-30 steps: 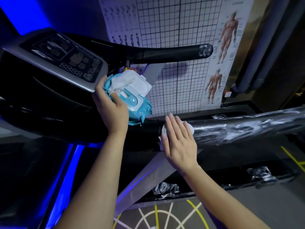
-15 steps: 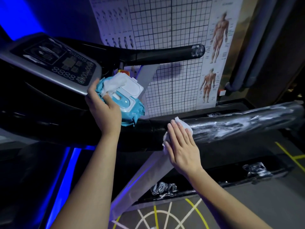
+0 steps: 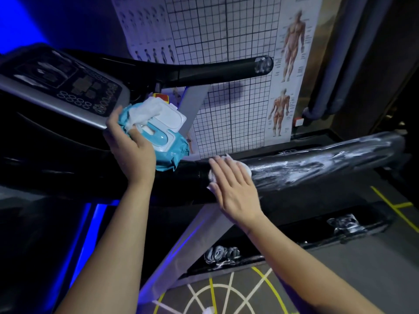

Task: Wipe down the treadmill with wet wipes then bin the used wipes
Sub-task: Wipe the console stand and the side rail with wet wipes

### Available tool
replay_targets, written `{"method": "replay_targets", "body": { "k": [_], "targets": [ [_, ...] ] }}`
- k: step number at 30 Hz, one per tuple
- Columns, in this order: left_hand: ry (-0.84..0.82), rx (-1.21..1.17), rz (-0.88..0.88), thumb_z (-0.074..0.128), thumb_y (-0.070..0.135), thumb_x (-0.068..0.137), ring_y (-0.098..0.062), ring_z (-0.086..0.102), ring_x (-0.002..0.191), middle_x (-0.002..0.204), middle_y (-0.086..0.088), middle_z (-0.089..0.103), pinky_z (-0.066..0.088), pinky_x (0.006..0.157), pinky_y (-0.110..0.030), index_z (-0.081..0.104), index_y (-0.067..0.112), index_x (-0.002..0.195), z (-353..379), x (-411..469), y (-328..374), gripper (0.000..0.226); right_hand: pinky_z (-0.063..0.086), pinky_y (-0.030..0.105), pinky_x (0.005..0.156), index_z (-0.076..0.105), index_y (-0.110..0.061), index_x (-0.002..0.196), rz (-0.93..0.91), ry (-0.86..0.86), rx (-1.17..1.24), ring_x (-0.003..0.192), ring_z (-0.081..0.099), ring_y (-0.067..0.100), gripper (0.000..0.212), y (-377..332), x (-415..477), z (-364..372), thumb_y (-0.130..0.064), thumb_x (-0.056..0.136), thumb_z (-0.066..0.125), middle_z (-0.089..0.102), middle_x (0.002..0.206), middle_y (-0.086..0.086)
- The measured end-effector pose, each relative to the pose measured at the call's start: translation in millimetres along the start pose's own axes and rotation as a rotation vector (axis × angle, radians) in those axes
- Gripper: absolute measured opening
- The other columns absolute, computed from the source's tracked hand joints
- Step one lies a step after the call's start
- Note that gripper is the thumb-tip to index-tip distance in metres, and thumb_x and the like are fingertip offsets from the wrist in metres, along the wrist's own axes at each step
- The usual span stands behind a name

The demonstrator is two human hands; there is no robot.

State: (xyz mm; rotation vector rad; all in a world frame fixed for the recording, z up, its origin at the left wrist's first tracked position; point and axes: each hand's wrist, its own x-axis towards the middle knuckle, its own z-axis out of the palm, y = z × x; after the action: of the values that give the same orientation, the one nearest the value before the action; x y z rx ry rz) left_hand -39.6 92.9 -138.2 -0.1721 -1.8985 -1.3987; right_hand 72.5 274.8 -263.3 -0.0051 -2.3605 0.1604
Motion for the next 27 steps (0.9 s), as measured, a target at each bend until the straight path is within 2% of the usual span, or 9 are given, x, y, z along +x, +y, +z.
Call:
{"method": "replay_targets", "body": {
  "k": [4,8,13,16,21,25,27],
  "targets": [
    [0.002,-0.006,0.010,0.041,-0.001,0.096,-0.019,0.051,0.133,0.147,-0.015,0.048,0.032,0.101,-0.001,0.050,0.012,0.150,-1,-1,2,0.057,0.026,0.045,0.122,0.037,-0.014,0.155,0.029,-0.008,-0.044,0.153,0.022,0.021,0.054,43,-16,-9,-0.040,0.108,0.033,0.034,0.162,0.003],
    [0.012,-0.006,0.014,0.041,-0.002,0.094,-0.019,0.050,0.131,0.146,-0.016,0.049,0.033,0.102,-0.002,0.051,0.012,0.150,-1,-1,2,0.059,0.028,0.047,0.121,0.039,-0.012,0.154,0.053,-0.023,-0.071,0.152,0.025,0.022,0.053,73,-19,-15,-0.034,0.106,0.042,0.036,0.161,0.004],
    [0.013,-0.003,0.021,0.041,-0.002,0.092,-0.024,0.052,0.134,0.146,-0.016,0.050,0.036,0.106,-0.009,0.051,0.012,0.149,1,0,0,0.060,0.024,0.048,0.122,0.042,-0.010,0.152,0.200,0.014,-0.039,0.152,0.025,0.022,0.049,53,-15,-14,-0.029,0.106,0.040,0.041,0.158,0.003],
    [0.017,0.002,0.033,0.041,-0.002,0.092,-0.022,0.051,0.132,0.145,-0.017,0.050,0.035,0.105,-0.007,0.052,0.011,0.148,2,-1,0,0.059,0.026,0.047,0.121,0.050,-0.009,0.147,0.275,0.069,0.010,0.150,0.031,0.024,0.045,25,-4,-10,-0.026,0.106,0.041,0.048,0.153,0.004],
    [0.009,0.003,0.034,0.041,-0.001,0.093,-0.024,0.052,0.133,0.146,-0.017,0.049,0.037,0.105,-0.009,0.051,0.013,0.149,1,-1,0,0.059,0.029,0.040,0.120,0.058,-0.012,0.141,0.173,0.036,0.154,0.142,0.044,0.020,0.042,-13,18,-4,-0.028,0.107,0.039,0.057,0.146,0.001],
    [-0.012,0.002,0.034,0.040,-0.001,0.094,-0.025,0.053,0.135,0.146,-0.018,0.048,0.035,0.102,-0.004,0.051,0.012,0.149,1,-1,-1,0.058,0.031,0.034,0.119,0.053,-0.015,0.145,0.059,-0.027,0.168,0.141,0.045,0.015,0.044,-8,21,-13,-0.030,0.109,0.036,0.052,0.150,-0.003],
    [-0.016,0.005,0.052,0.041,-0.001,0.094,-0.025,0.052,0.136,0.147,-0.018,0.049,0.036,0.106,-0.008,0.050,0.011,0.149,0,-2,-2,0.058,0.029,0.034,0.119,0.048,-0.018,0.150,0.035,-0.099,0.145,0.143,0.041,0.012,0.046,7,19,-19,-0.033,0.109,0.032,0.048,0.153,-0.006]
  ]
}}
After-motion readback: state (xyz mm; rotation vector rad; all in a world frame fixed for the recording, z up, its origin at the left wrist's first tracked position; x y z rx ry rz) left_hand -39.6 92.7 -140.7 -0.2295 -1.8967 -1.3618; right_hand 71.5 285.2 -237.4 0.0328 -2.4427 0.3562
